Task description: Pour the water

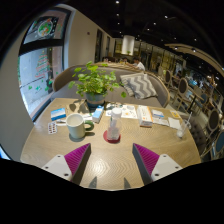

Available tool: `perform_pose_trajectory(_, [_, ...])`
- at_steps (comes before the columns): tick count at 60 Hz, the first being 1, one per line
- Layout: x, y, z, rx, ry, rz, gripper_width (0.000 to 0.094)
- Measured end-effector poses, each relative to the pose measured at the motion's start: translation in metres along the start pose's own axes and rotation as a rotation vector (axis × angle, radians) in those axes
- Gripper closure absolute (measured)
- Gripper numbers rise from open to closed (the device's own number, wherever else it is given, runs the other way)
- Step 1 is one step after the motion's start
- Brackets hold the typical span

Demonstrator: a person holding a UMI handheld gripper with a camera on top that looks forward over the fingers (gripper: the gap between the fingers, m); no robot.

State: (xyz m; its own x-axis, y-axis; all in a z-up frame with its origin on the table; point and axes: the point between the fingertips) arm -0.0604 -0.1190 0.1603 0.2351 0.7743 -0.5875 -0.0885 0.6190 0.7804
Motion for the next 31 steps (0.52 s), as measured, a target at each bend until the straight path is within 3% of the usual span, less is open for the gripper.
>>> perform_pose_trajectory(12, [-0.075,-0.01,0.016,-0.02,-0.038,0.028,0.0085])
perform_pose_trajectory(31, [-0.099,-0.017,0.031,0.012,-0.055,0.026,0.008])
Point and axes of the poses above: the point between the fingertips, and its own axes, seen from behind it with the camera up: z to the right, y up, x forward, the way the camera looks, and after that the axes turned 11 degrees about -y, right-handed
